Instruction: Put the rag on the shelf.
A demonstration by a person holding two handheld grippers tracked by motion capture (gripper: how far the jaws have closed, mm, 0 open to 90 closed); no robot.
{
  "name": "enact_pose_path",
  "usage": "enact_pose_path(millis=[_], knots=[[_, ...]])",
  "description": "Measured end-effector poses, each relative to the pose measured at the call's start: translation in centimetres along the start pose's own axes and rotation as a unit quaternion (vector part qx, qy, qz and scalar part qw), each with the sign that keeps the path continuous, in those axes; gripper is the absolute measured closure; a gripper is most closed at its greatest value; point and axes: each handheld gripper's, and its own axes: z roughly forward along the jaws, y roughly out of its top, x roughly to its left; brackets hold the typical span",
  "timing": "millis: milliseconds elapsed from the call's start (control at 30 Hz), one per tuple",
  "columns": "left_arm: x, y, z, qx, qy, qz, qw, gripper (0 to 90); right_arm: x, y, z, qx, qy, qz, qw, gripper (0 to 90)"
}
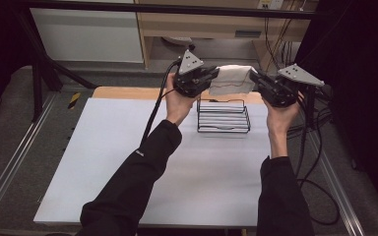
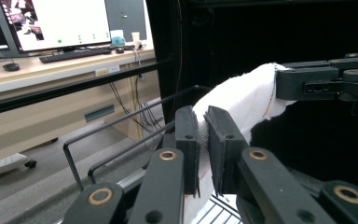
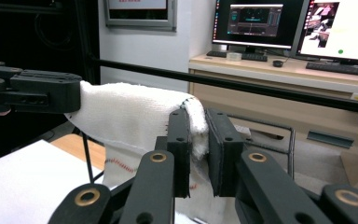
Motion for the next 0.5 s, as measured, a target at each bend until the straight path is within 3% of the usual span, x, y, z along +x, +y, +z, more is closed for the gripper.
enact_pose_path(millis=[500], knots=[[-0.3,-1.2,-0.4,0.038,-0.016,-0.008,0.9991,81.3,0.5,-1.0,-1.1,0.032,0.019,-0.008,0.9993,75.9]])
